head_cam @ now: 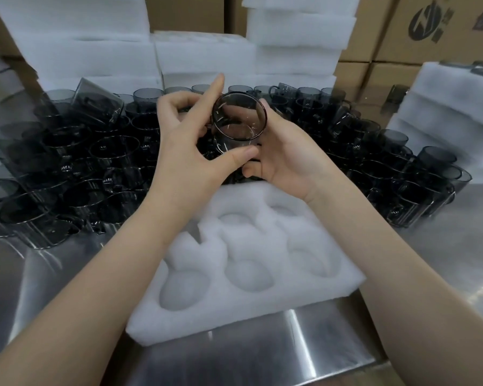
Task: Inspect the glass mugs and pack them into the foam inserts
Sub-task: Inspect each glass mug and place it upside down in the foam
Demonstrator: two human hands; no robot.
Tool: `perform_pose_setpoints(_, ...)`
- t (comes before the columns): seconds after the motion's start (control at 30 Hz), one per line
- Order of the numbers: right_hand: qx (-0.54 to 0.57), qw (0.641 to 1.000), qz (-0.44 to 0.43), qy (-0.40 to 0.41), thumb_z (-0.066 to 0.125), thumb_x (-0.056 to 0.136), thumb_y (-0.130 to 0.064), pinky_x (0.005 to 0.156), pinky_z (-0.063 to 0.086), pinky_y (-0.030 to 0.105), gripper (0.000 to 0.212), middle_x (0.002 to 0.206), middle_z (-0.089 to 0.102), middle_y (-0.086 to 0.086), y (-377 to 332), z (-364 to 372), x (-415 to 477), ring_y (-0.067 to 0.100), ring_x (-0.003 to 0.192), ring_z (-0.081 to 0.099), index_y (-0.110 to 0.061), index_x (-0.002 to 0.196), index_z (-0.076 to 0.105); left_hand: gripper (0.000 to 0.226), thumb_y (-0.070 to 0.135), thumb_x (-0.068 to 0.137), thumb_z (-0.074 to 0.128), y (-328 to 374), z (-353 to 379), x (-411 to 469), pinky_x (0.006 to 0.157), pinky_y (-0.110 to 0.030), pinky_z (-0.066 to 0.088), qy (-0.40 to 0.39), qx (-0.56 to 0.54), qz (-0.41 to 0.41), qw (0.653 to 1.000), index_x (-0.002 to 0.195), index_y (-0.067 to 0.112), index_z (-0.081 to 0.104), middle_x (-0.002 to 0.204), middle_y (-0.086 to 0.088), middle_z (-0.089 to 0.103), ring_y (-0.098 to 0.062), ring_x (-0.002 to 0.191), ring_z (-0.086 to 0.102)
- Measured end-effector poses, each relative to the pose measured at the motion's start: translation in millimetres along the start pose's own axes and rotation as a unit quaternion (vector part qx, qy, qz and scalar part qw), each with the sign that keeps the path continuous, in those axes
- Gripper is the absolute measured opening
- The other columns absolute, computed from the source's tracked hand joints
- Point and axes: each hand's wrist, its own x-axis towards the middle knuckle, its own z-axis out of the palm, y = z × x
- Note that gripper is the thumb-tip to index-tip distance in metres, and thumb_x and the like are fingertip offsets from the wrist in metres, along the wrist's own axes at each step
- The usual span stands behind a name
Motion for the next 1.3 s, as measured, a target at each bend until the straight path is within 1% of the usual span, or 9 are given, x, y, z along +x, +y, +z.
perform_pose_setpoints(0.2,-0.012,0.998,-0.069,0.003,0.053,0.097,-0.025,0.07,0.056,0.037,0.016,0.11,0.059,0.008,4,-2,-2,0.017,0.091,0.063,-0.019,0.111,0.049,0.067,0.012,0.071,0.073,2,0,-2,0.104,-0.033,0.048,-0.016,-0.121,-0.064,0.99,0.13,0.019,0.042,0.128,0.0,0.057,-0.005,0.117,0.06)
perform_pose_setpoints(0.33,-0.048,0.992,-0.109,0.043,0.069,0.078,-0.009,0.067,0.056,0.034,0.052,0.114,0.058,0.012,6,3,-1,0.017,0.089,0.065,-0.021,0.12,0.04,0.068,0.025,0.064,0.082,3,0,0,0.089,-0.016,0.05,-0.015,-0.103,-0.086,0.991,0.124,0.025,0.05,0.119,0.011,0.06,0.004,0.107,0.062)
perform_pose_setpoints(0.43,-0.105,0.986,-0.115,0.05,0.068,0.085,-0.009,0.065,0.056,0.034,0.051,0.116,0.062,0.014,5,3,-1,0.02,0.087,0.066,-0.016,0.132,0.05,0.067,0.028,0.063,0.084,2,-4,3,0.093,-0.024,0.052,0.0,-0.069,-0.083,0.994,0.125,0.024,0.057,0.124,-0.004,0.059,-0.004,0.106,0.063)
perform_pose_setpoints(0.5,-0.102,0.984,-0.126,0.074,0.059,0.095,-0.014,0.055,0.05,0.028,0.031,0.1,0.069,0.006,3,2,-1,0.018,0.073,0.063,-0.012,0.126,0.058,0.069,0.024,0.063,0.083,2,-5,3,0.098,-0.033,0.051,-0.002,-0.083,-0.087,0.993,0.127,0.024,0.057,0.124,-0.009,0.06,-0.012,0.111,0.063)
perform_pose_setpoints(0.6,-0.122,0.976,-0.142,0.116,0.064,0.089,-0.022,0.043,0.038,0.023,0.016,0.072,0.066,-0.007,3,-1,-2,0.013,0.053,0.05,-0.016,0.104,0.067,0.073,0.015,0.063,0.083,2,-4,1,0.098,-0.03,0.052,-0.041,-0.101,-0.089,0.99,0.13,0.022,0.055,0.125,-0.007,0.061,-0.01,0.111,0.063)
perform_pose_setpoints(0.7,-0.188,0.962,-0.155,0.124,0.071,0.082,-0.027,0.04,0.034,0.022,0.007,0.065,0.06,-0.001,4,0,-2,0.015,0.046,0.044,-0.02,0.084,0.07,0.075,0.004,0.066,0.085,0,-6,0,0.098,-0.023,0.049,-0.061,-0.069,-0.058,0.994,0.131,0.023,0.055,0.124,-0.002,0.06,-0.004,0.111,0.061)
perform_pose_setpoints(0.9,-0.272,0.94,-0.154,0.136,0.058,0.096,-0.018,0.036,0.031,0.02,0.041,0.045,0.043,-0.001,3,3,-3,0.011,0.037,0.041,-0.019,0.057,0.046,0.07,-0.005,0.067,0.081,-1,-5,-1,0.108,-0.028,0.041,-0.088,-0.01,0.007,0.996,0.127,0.021,0.057,0.12,0.007,0.056,-0.006,0.119,0.053)
perform_pose_setpoints(1.13,-0.105,0.991,-0.076,0.037,0.04,0.104,-0.027,0.046,0.016,0.027,0.039,0.056,0.042,-0.002,-2,1,-1,0.014,0.049,0.033,-0.011,0.069,0.048,0.072,-0.005,0.064,0.072,-5,-8,1,0.103,-0.039,0.047,-0.087,-0.18,-0.044,0.979,0.129,0.02,0.053,0.127,-0.006,0.057,-0.017,0.122,0.055)
perform_pose_setpoints(1.3,-0.018,0.995,-0.085,-0.049,0.025,0.106,-0.021,0.042,0.02,0.021,0.037,0.056,0.053,-0.009,-3,-4,-4,0.007,0.047,0.034,-0.006,0.085,0.051,0.069,-0.011,0.07,0.064,-9,-12,3,0.092,-0.035,0.051,-0.11,-0.311,-0.081,0.94,0.134,0.01,0.047,0.12,-0.003,0.059,-0.016,0.114,0.057)
